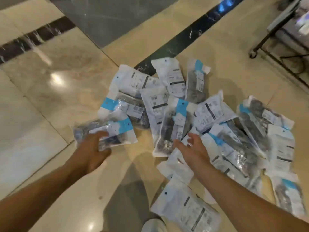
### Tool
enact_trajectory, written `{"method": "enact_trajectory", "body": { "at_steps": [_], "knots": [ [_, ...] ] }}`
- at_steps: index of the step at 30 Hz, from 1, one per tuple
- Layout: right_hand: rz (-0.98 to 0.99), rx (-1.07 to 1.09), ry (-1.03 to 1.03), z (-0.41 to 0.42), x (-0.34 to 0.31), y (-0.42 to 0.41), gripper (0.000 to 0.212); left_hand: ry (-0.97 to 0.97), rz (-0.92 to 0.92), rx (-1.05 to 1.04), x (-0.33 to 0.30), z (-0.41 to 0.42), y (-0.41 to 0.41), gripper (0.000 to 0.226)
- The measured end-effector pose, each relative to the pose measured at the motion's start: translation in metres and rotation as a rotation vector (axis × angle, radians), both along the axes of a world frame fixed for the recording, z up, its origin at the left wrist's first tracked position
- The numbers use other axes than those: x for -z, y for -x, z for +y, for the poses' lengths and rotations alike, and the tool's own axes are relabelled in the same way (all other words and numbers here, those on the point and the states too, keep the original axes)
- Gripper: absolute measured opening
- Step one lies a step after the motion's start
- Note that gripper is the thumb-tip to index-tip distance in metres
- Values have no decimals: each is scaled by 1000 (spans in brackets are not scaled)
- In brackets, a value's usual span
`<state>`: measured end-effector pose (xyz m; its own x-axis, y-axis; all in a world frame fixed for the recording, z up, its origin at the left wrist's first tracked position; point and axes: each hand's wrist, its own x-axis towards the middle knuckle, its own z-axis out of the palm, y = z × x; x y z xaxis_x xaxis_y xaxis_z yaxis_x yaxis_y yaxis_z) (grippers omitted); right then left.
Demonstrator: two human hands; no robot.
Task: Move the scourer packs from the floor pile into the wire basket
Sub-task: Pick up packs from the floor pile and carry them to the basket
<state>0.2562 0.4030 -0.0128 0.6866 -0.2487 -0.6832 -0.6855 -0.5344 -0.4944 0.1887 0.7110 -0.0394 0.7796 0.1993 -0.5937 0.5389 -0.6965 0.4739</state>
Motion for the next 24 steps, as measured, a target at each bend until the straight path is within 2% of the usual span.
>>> {"method": "enact_trajectory", "body": {
  "at_steps": [3, 5, 10, 13, 17, 19, 22, 24],
  "knots": [
    [-137, 49, 120, -1, 44, -33, 90, -210, -123, 26, 56, 14, -21, 73],
    [-155, 29, 193, -3, 63, -54, 99, -317, -148, 22, 75, 16, -29, 84],
    [-8, -154, 366, -4, 83, -78, 122, -388, -16, 95, 96, 27, -51, 114],
    [102, -248, 372, -12, 88, -91, 134, -424, -2, 134, 106, 41, -49, 123],
    [178, -262, 241, -19, 104, -94, 159, -495, 34, 136, 106, 49, -38, 111],
    [140, -209, 211, -20, 111, -91, 158, -441, 53, 68, 104, 45, -33, 102],
    [73, -146, 192, -12, 101, -84, 146, -286, 33, -77, 91, 38, -21, 72],
    [74, -143, 206, -8, 92, -80, 151, -196, 42, -153, 78, 32, -14, 55]
  ]
}}
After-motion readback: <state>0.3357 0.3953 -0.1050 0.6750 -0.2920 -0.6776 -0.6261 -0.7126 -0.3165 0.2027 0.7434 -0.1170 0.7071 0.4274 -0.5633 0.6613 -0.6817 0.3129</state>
